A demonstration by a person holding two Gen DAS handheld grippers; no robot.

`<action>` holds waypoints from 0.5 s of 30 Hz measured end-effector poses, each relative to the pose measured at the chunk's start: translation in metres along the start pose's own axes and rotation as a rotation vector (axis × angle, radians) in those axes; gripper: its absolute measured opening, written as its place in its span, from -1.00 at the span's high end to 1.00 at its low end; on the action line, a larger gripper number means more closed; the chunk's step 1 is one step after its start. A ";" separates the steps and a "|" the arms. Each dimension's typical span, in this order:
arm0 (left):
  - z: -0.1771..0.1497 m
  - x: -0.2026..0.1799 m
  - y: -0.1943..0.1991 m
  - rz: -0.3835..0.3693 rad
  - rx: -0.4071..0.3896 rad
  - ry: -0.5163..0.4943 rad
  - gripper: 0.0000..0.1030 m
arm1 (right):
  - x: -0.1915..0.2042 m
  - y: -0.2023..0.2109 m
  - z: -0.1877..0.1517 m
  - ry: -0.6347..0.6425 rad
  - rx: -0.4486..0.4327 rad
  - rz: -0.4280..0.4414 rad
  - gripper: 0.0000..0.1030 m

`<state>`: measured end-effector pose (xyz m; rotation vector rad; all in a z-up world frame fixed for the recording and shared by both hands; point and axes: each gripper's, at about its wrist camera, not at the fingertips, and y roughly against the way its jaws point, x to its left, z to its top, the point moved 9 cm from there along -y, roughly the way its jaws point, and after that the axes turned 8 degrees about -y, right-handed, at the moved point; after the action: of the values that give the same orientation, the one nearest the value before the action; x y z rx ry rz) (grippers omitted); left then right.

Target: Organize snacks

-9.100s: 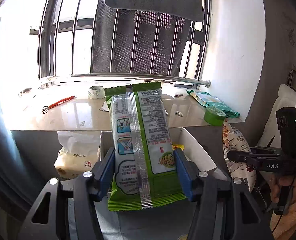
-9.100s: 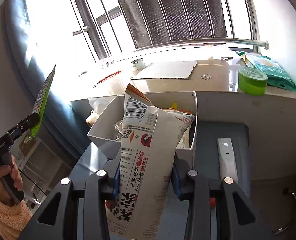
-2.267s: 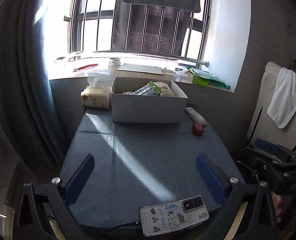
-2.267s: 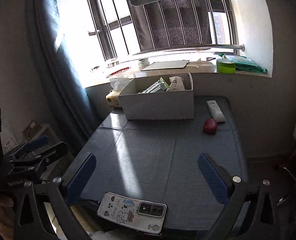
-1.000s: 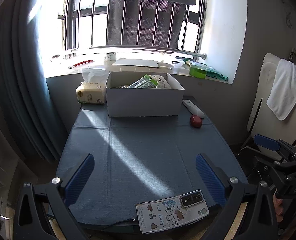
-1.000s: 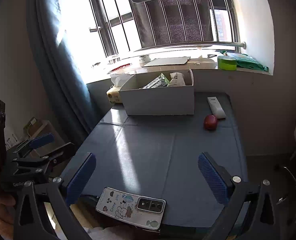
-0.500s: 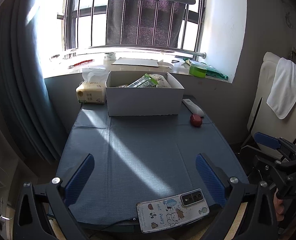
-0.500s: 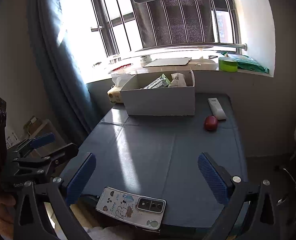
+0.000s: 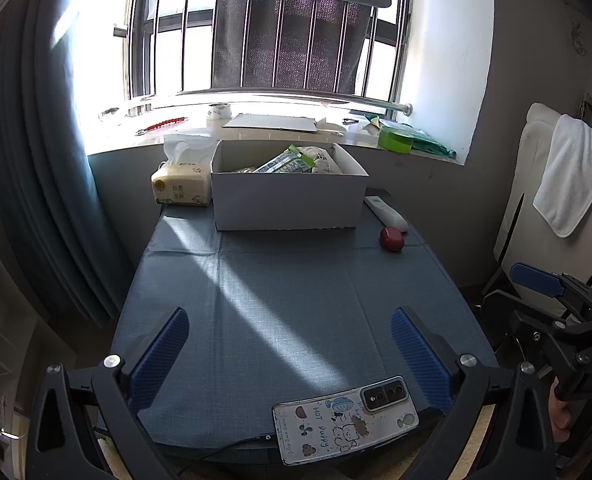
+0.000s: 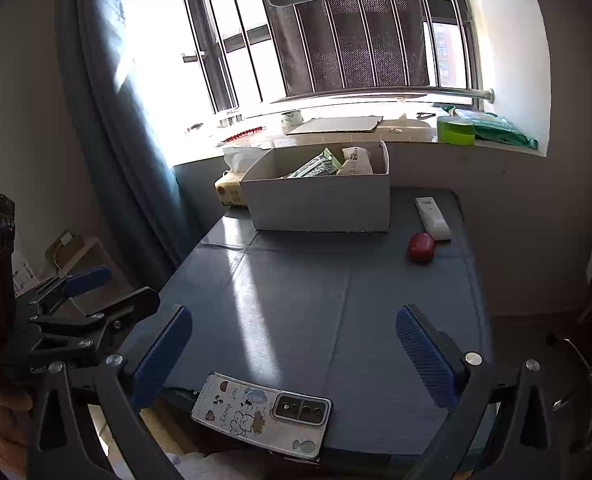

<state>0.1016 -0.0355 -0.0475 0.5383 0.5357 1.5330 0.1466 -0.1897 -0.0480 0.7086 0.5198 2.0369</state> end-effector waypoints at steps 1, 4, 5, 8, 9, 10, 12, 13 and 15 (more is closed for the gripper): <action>0.000 0.000 0.000 0.000 0.001 -0.001 -1.00 | 0.000 0.000 0.000 0.000 0.000 -0.001 -1.00; -0.001 0.000 0.000 -0.001 0.001 0.002 -1.00 | 0.000 0.000 0.000 -0.001 -0.001 0.000 -1.00; -0.001 0.000 0.000 0.000 0.001 0.003 -1.00 | 0.000 0.000 0.000 0.000 0.000 0.000 -1.00; -0.001 0.001 0.000 -0.001 0.004 0.004 -1.00 | 0.000 0.000 0.000 0.001 0.001 0.001 -1.00; -0.002 0.001 0.000 -0.002 0.004 0.005 -1.00 | 0.000 0.000 0.000 0.002 0.001 0.001 -1.00; -0.002 0.001 0.000 0.000 0.004 0.006 -1.00 | 0.000 0.000 0.000 0.003 0.001 0.001 -1.00; -0.002 0.002 0.000 0.001 0.006 0.006 -1.00 | 0.001 0.000 0.000 0.005 0.003 0.003 -1.00; -0.003 0.002 0.000 0.000 0.007 0.007 -1.00 | 0.001 0.000 0.000 0.005 0.001 0.003 -1.00; -0.003 0.002 -0.001 -0.001 0.009 0.009 -1.00 | 0.002 0.000 -0.001 0.006 0.002 0.003 -1.00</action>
<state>0.0999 -0.0333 -0.0505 0.5379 0.5497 1.5334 0.1453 -0.1887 -0.0478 0.7050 0.5246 2.0420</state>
